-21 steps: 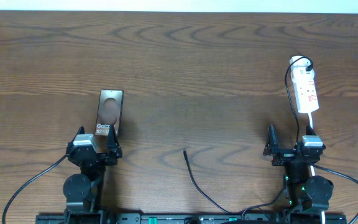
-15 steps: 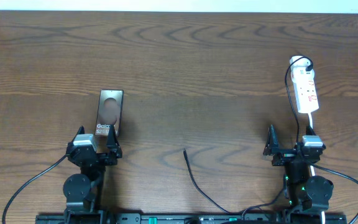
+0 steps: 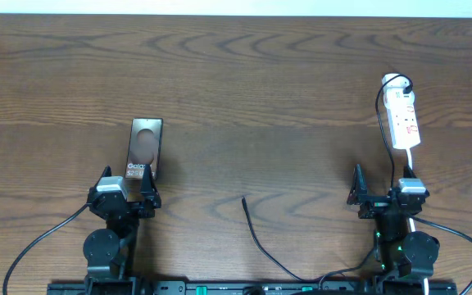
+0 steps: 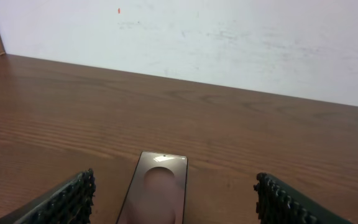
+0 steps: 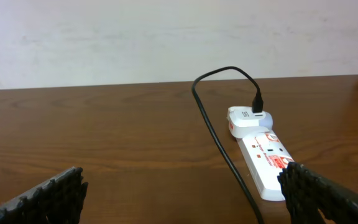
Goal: Plug charger to phone and switch on socket
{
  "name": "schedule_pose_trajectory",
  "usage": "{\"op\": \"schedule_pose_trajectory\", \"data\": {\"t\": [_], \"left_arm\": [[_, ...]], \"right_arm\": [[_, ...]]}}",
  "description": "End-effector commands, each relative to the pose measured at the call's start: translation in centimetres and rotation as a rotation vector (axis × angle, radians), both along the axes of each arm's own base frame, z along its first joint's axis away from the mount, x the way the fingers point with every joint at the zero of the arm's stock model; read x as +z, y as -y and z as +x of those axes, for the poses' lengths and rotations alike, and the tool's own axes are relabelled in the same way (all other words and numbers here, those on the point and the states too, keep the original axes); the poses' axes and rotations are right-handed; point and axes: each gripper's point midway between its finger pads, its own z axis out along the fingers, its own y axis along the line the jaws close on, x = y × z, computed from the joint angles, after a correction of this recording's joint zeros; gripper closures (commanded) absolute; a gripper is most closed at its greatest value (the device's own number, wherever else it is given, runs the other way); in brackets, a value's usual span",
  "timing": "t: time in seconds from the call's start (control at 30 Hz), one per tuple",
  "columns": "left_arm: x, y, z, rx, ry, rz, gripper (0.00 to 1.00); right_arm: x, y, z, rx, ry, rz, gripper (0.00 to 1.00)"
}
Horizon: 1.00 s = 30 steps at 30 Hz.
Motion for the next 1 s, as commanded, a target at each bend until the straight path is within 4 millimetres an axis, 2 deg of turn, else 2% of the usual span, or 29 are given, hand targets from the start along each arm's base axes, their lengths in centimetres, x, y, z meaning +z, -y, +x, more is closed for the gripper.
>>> {"op": "schedule_pose_trajectory", "data": {"t": [0.0, 0.97], "left_arm": [[-1.61, -0.36, -0.1, 0.018, -0.05, 0.012, 0.19], [-1.61, -0.36, -0.1, 0.018, -0.05, 0.011, 0.19]], "right_arm": [[-0.08, -0.01, -0.03, -0.001, -0.001, -0.012, 0.01], [-0.08, -0.01, -0.03, -0.001, -0.001, -0.012, 0.01]]}}
